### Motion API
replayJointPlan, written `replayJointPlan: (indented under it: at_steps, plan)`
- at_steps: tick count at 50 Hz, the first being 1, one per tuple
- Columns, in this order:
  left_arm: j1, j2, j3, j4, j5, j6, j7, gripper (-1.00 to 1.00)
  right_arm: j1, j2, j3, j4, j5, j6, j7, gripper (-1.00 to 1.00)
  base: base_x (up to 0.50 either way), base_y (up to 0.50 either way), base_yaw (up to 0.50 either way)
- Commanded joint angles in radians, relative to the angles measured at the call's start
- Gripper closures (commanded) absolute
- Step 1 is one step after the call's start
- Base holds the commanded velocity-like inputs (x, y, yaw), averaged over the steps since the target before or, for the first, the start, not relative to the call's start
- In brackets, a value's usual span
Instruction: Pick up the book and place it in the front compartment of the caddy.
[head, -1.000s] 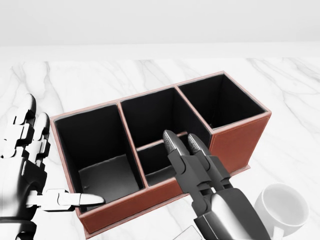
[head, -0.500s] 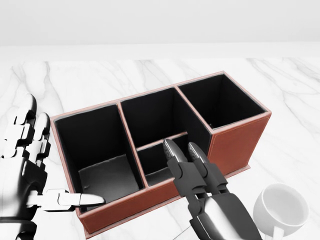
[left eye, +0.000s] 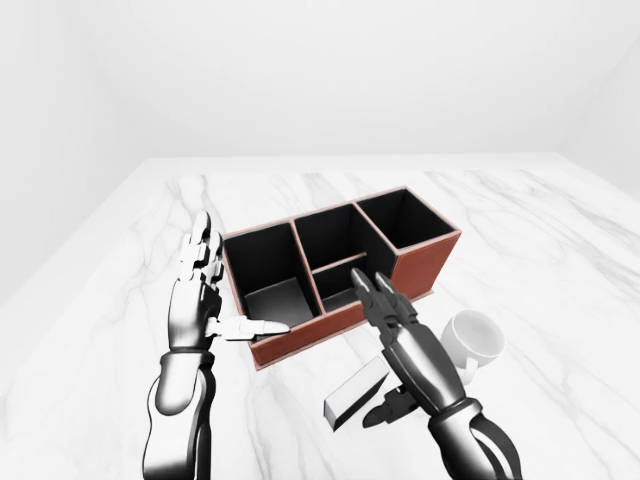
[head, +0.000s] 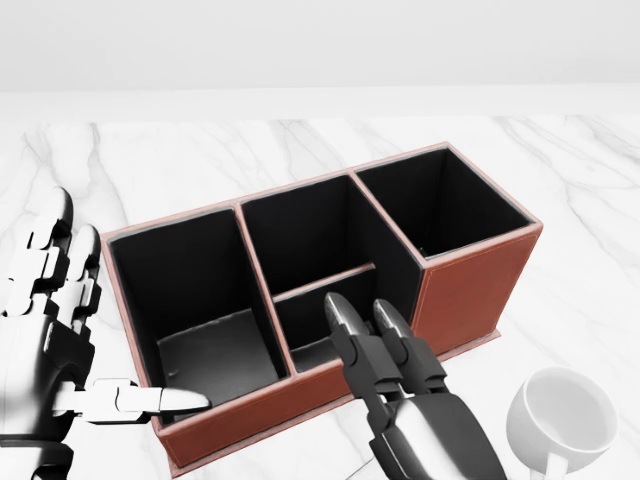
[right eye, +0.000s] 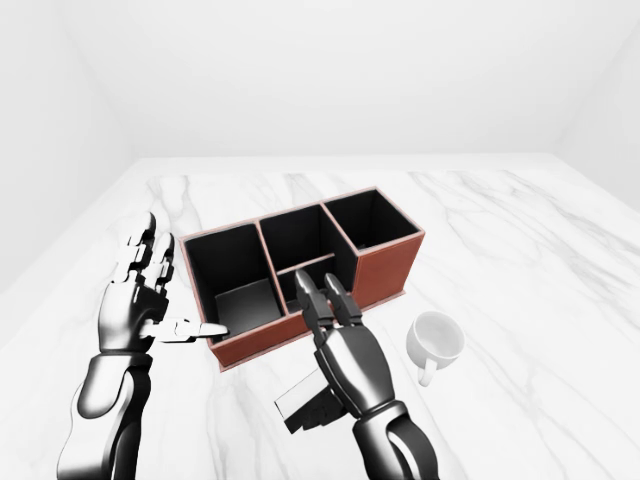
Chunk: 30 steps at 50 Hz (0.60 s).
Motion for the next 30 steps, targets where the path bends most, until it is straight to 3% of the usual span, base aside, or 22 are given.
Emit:
replayJointPlan:
  at_steps: [1,16,30]
  plan:
    - [-0.001,0.000,0.001,-0.001,-0.001,0.000,-0.002,-1.00,-0.007,-0.001,0.012,0.043,-0.017,0.000,-0.024,-1.00,0.00,0.00,0.00]
    - [0.000,0.000,0.001,0.000,0.000,0.000,-0.002,-1.00,-0.024,0.002,0.019,0.102,-0.029,-0.025,-0.050,-1.00,0.00,0.00,0.00]
    - [0.000,0.000,0.000,0.003,0.000,0.000,-0.003,-1.00,-0.045,0.009,0.045,0.144,-0.051,-0.029,-0.070,-1.00,0.00,0.00,0.00]
